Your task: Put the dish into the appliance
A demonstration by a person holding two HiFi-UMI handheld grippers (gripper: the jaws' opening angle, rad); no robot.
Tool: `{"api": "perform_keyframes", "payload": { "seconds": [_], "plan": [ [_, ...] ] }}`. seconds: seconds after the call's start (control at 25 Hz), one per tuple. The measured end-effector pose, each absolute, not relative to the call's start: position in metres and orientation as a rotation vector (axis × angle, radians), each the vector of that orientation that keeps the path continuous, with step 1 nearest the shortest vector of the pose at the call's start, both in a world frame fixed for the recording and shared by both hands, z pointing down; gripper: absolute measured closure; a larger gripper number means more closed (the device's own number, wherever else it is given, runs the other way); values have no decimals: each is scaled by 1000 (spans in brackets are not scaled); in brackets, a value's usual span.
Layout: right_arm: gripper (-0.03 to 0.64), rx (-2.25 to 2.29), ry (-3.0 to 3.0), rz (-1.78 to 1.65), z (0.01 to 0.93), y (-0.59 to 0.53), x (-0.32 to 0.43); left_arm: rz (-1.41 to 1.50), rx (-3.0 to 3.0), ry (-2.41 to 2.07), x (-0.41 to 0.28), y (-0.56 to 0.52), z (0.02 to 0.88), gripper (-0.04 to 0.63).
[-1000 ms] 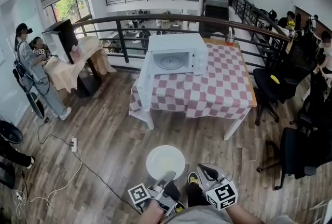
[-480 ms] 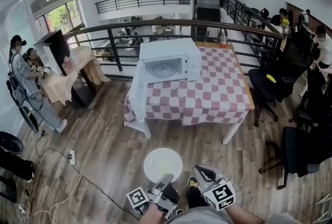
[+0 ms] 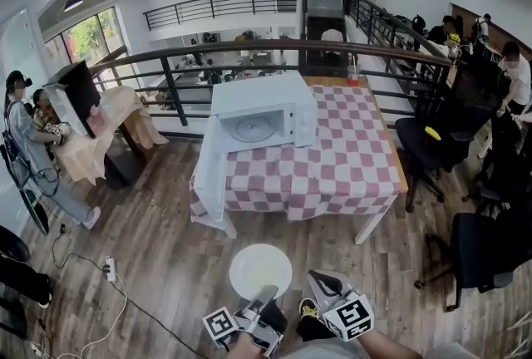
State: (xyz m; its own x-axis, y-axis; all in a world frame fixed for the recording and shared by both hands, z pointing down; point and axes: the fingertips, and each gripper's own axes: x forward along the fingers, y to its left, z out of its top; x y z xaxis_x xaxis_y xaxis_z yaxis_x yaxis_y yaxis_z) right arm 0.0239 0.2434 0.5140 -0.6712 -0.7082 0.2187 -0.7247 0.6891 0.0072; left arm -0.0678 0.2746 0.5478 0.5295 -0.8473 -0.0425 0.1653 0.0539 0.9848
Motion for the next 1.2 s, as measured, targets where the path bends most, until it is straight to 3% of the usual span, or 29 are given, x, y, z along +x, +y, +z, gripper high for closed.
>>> {"api": "perform_keyframes", "payload": {
  "seconds": [1.2],
  "plan": [
    [618,1115,-2695,180,523,51,67,-846,1271,-692,-20,79,545,571]
  ]
}}
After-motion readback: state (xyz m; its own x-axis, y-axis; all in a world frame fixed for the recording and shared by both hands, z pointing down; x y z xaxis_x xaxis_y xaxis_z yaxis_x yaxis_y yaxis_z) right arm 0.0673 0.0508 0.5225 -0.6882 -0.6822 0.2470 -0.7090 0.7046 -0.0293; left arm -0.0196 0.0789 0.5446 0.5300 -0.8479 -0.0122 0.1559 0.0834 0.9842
